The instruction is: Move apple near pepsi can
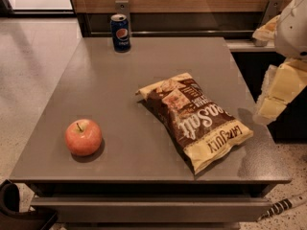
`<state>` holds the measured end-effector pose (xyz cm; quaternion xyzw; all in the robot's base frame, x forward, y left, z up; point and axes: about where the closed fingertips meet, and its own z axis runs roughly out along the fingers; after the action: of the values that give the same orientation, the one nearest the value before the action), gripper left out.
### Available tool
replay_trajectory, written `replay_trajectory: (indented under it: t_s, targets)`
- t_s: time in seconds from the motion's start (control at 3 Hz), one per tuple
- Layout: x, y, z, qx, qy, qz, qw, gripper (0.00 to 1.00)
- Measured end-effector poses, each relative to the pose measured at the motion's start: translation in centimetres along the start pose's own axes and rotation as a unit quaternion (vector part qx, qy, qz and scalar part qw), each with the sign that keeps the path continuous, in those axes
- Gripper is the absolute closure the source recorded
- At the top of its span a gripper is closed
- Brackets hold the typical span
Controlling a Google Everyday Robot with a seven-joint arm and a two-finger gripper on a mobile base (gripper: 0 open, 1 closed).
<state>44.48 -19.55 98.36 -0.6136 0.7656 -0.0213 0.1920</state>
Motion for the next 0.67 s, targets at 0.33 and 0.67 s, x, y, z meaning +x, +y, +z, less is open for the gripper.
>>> replay_trajectory:
  t_s: [0.33,0.67]
  targets:
    - [-3.8,1.3,2.6,-0.032,-0.068,-0.024,0.9969,0.00]
    - [-9.5,4.6,5.3,-0.063,-0.174,-0.035,0.9822,0.00]
